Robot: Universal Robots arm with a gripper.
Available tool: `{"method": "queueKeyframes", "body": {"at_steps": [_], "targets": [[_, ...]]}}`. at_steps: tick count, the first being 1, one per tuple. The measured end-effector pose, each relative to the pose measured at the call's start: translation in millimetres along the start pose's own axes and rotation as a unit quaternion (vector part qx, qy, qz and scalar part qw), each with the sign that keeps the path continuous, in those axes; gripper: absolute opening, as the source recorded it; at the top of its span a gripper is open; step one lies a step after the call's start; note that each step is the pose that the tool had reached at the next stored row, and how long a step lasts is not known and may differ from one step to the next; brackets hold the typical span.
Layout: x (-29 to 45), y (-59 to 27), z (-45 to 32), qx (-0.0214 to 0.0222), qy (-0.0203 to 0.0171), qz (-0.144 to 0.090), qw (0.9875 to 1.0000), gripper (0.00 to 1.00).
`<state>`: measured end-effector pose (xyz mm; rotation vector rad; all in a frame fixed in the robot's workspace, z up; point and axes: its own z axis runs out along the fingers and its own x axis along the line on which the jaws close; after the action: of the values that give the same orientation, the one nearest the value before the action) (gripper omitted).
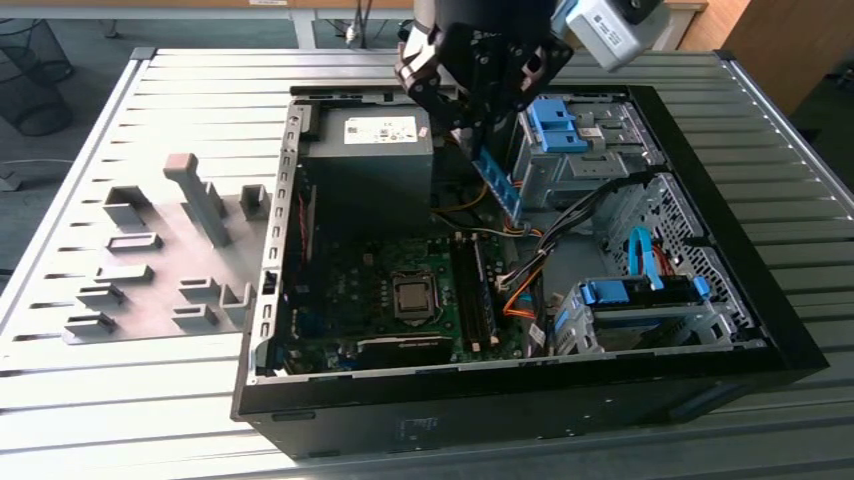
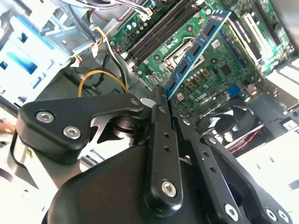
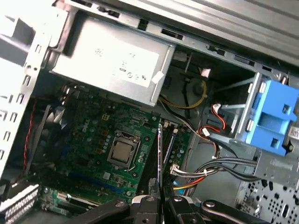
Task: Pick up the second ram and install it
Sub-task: 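Insert the second ram into the second slot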
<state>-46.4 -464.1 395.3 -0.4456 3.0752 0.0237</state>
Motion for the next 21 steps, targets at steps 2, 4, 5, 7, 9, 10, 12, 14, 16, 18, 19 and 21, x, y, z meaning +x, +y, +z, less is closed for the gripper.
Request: {"method": "queueKeyframes", "body": {"at_steps": [2, 4, 5, 7, 9, 10, 12, 14, 16, 18, 19, 21], "targets": [[0.0, 0.0, 0.5, 0.0007, -0.0002, 0.019, 0.9998, 0.14], [0.0, 0.0, 0.9, 0.0013, -0.0004, 0.037, 0.9993, 0.14], [0.0, 0.0, 1.2, 0.0017, -0.0004, 0.046, 0.999, 0.14], [0.1, 0.0, 1.7, 0.0023, -0.0006, 0.064, 0.998, 0.14], [0.1, 0.0, 2.2, 0.003, -0.0008, 0.082, 0.9966, 0.14], [0.1, 0.0, 2.4, 0.0033, -0.0009, 0.091, 0.9958, 0.14], [0.1, 0.0, 2.9, 0.004, -0.0011, 0.109, 0.994, 0.14], [0.1, 0.0, 3.5, 0.0046, -0.0013, 0.127, 0.9918, 0.14], [0.1, 0.0, 4.1, 0.0053, -0.0015, 0.145, 0.9894, 0.14], [0.2, -0.1, 4.5, 0.0059, -0.0016, 0.163, 0.9867, 0.14], [0.2, -0.1, 4.5, 0.006, -0.0017, 0.166, 0.9861, 0.14], [0.2, -0.1, 4.5, 0.0061, -0.0017, 0.166, 0.9861, 0.14]]}}
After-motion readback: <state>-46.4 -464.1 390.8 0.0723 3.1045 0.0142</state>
